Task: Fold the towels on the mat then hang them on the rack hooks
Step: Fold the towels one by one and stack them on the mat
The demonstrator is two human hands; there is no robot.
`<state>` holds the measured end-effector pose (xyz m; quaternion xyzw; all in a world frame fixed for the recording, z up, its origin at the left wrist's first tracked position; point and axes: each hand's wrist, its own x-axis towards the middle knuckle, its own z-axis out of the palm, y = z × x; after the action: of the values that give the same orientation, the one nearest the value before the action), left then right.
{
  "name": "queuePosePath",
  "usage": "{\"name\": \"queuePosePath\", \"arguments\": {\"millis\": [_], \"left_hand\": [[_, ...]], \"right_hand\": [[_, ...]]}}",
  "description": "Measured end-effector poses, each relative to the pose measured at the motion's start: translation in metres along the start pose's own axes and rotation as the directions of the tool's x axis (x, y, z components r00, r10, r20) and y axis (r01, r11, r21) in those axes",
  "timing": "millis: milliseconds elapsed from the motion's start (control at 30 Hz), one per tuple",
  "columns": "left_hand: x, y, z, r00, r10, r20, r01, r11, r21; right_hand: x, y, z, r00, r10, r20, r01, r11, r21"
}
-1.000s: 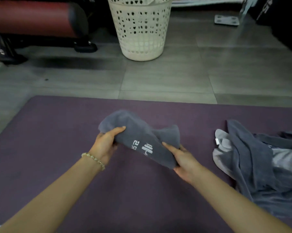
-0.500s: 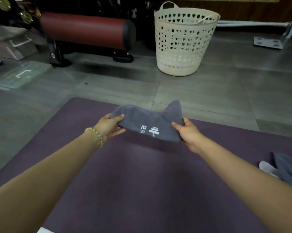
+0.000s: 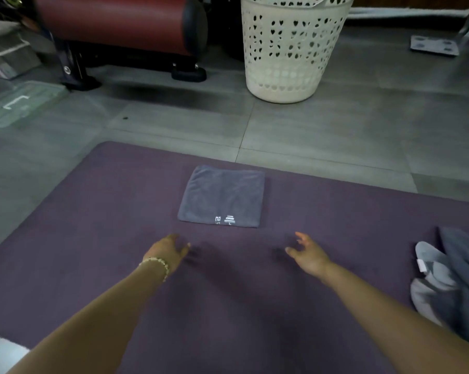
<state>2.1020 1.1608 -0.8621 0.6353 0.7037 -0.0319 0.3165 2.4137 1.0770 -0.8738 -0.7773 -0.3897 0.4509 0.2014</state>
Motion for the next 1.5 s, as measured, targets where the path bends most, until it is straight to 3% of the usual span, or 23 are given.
{"name": "queuePosePath", "arguments": {"millis": [133, 300, 500, 667, 733, 900, 967, 1033, 1100, 1167, 1233, 1367, 1433, 1500], "left_hand": [[-0.023, 0.053, 0.020, 0.984, 0.176, 0.039, -0.180, 0.958, 0.221], [-0.053, 0.146, 0.069, 0.922, 0.378, 0.088, -0.388, 0.903, 0.187], [-0.105, 0.249, 0.152, 0.801, 0.545, 0.247, -0.584, 0.802, 0.125], [-0.141, 0.284, 0.212, 0.700, 0.602, 0.384, -0.676, 0.732, 0.083], [-0.151, 0.289, 0.229, 0.681, 0.598, 0.423, -0.673, 0.739, 0.039], [-0.176, 0.299, 0.266, 0.673, 0.586, 0.452, -0.534, 0.807, -0.251], [-0.188, 0.308, 0.276, 0.676, 0.519, 0.523, -0.364, 0.852, -0.376], [-0.203, 0.318, 0.283, 0.655, 0.426, 0.623, -0.081, 0.860, -0.503], [-0.214, 0.329, 0.287, 0.591, 0.387, 0.707, 0.180, 0.791, -0.584], [-0.218, 0.336, 0.283, 0.536, 0.425, 0.729, 0.419, 0.616, -0.667], [-0.214, 0.342, 0.263, 0.544, 0.434, 0.718, 0.571, 0.436, -0.696], [-0.201, 0.349, 0.203, 0.631, 0.453, 0.630, 0.513, 0.366, -0.777], [-0.198, 0.355, 0.164, 0.731, 0.435, 0.525, 0.405, 0.342, -0.848], [-0.198, 0.361, 0.125, 0.788, 0.455, 0.415, 0.283, 0.331, -0.900]], "right_hand": [[-0.026, 0.014, -0.043, 0.993, -0.121, 0.012, 0.120, 0.967, -0.224], [-0.066, 0.054, -0.124, 0.974, -0.225, -0.029, 0.199, 0.908, -0.369], [-0.115, 0.147, -0.212, 0.952, -0.084, -0.293, 0.001, 0.962, -0.273], [-0.149, 0.228, -0.239, 0.867, 0.118, -0.483, -0.213, 0.966, -0.146], [-0.156, 0.248, -0.238, 0.817, 0.161, -0.553, -0.223, 0.974, -0.045], [-0.154, 0.273, -0.211, 0.795, 0.282, -0.537, -0.145, 0.948, 0.284], [-0.156, 0.263, -0.202, 0.802, 0.227, -0.552, -0.046, 0.945, 0.322], [-0.158, 0.246, -0.196, 0.834, 0.125, -0.537, 0.080, 0.936, 0.343], [-0.163, 0.223, -0.191, 0.886, 0.045, -0.462, 0.162, 0.903, 0.398], [-0.168, 0.203, -0.188, 0.925, -0.019, -0.380, 0.204, 0.868, 0.452], [-0.173, 0.188, -0.188, 0.941, -0.038, -0.335, 0.219, 0.825, 0.521], [-0.187, 0.160, -0.204, 0.936, -0.022, -0.352, 0.248, 0.749, 0.614], [-0.197, 0.142, -0.215, 0.935, -0.053, -0.351, 0.281, 0.716, 0.639], [-0.206, 0.122, -0.227, 0.937, -0.079, -0.341, 0.289, 0.724, 0.627]]}}
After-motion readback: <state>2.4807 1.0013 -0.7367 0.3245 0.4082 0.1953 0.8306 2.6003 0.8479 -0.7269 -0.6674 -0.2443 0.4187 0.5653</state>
